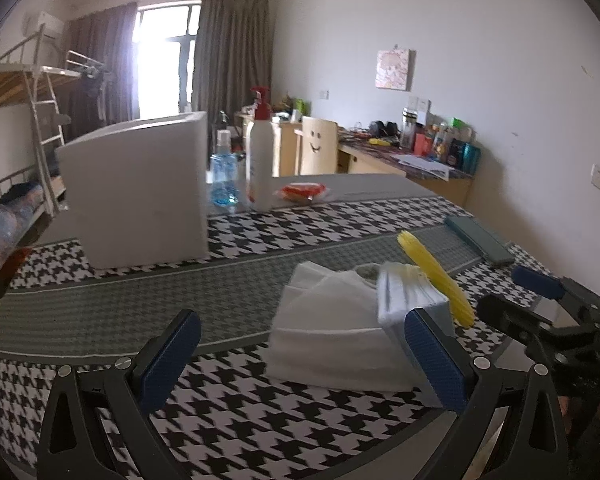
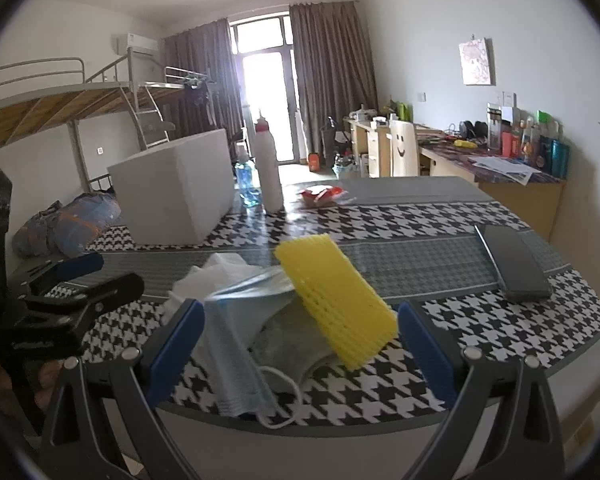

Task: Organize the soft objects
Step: 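Lower the left tool onto the blue face mask and close on it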

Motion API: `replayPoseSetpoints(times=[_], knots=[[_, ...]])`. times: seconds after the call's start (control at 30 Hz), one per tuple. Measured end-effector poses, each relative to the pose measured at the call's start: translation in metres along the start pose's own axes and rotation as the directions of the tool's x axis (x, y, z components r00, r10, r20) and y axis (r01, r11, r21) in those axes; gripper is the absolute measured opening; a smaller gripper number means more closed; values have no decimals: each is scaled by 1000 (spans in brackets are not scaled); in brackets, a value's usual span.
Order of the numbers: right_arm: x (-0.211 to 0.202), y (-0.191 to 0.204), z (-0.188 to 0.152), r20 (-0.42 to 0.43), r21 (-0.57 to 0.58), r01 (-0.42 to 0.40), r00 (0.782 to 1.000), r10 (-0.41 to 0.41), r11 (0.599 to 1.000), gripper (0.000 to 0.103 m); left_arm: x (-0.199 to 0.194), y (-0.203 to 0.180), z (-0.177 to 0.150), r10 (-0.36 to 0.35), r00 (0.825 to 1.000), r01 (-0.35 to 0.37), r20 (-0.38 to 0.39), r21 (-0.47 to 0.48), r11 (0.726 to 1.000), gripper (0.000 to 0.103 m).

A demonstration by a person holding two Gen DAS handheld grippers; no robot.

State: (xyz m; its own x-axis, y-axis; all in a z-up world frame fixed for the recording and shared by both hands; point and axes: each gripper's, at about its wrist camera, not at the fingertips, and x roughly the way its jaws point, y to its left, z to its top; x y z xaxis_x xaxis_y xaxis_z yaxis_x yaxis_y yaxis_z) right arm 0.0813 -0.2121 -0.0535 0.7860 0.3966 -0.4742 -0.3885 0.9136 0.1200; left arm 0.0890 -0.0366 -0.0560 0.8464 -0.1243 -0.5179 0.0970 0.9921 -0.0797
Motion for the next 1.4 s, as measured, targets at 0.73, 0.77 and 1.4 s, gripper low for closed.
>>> replayPoseSetpoints(times=[0.73,0.77,1.4], knots=[[13,-33,-6,-60,31,56,997,-54,998,99,32,-45,-4,-130,988,133,-78,35,990,99],[14,-35,-7,-59,33,56,997,-54,998,99,35,-46,-4,-130,988,133,-82,35,990,96],[22,-55,-13,-86,64,51,995,-46,997,99,59,-58,-4,-193,968,202,-159,39,979,42]])
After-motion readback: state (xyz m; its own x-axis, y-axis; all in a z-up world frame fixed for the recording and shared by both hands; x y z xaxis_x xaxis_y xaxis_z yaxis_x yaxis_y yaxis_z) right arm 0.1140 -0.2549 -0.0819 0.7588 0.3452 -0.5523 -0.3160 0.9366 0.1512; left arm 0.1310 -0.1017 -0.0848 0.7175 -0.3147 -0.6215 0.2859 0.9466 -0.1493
